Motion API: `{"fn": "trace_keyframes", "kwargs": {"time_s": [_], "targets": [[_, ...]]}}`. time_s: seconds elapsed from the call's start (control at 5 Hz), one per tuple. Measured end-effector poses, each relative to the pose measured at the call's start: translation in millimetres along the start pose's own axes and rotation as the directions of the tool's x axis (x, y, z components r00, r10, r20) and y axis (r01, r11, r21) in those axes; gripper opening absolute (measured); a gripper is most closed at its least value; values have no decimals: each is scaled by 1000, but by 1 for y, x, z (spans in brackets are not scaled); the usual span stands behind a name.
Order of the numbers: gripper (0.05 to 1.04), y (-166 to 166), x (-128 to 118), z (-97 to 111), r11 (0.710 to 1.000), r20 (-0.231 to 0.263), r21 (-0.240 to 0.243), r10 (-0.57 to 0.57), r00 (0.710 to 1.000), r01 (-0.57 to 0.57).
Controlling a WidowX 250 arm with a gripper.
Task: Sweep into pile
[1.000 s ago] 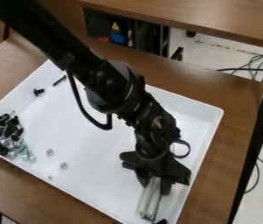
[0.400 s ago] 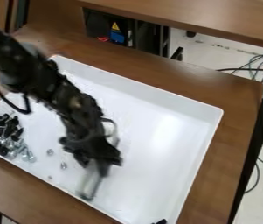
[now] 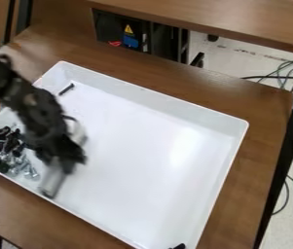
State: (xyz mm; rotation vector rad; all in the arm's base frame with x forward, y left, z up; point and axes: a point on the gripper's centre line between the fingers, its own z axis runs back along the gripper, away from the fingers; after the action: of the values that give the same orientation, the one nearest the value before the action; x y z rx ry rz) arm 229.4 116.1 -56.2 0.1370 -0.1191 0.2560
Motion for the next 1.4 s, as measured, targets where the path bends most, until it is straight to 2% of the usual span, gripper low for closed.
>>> {"fn": "trace_keyframes", "kwargs": {"time_s": [0.2,0.4,0.6,0.8,1.0,1.2,1.4], "targets": [[357,44,9,-5,1000,9,23,6,1000,-6],[357,47,12,0,1000,-6,21,20,1000,-20],[357,38,16,10,1000,0,6,18,1000,-18],[357,22,19,25,999,8,-43,20,1000,-19],[357,5,22,45,1000,-29,-20,21,999,-21],[357,-7,28,56,996,-46,-20,84,995,-85],[357,-40,55,54,989,-20,-69,127,992,-128]]}}
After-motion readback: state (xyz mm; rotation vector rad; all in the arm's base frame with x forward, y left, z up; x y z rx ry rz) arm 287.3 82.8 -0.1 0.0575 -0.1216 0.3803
